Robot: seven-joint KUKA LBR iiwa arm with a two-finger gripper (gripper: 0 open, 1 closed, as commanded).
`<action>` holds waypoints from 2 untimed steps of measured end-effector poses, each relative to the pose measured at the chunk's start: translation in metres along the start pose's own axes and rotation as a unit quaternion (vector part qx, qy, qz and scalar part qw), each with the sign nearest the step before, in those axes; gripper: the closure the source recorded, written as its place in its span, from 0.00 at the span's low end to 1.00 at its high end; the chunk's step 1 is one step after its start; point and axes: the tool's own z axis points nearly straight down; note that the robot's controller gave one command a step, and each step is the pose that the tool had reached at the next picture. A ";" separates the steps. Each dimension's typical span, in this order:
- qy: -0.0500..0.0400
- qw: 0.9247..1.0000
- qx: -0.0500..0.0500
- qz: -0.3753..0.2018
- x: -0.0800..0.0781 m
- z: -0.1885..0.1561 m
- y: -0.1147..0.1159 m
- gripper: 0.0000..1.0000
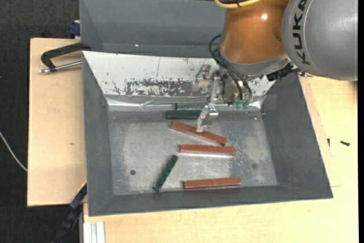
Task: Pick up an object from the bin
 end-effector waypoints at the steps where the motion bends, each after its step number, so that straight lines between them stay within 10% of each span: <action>1: -0.002 1.000 0.000 0.028 -0.008 0.069 -0.006 0.00; 2: 0.002 0.997 0.000 0.075 -0.009 0.107 -0.009 0.00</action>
Offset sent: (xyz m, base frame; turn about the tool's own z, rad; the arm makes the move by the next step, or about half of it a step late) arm 0.0173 -0.0163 -0.0544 0.3824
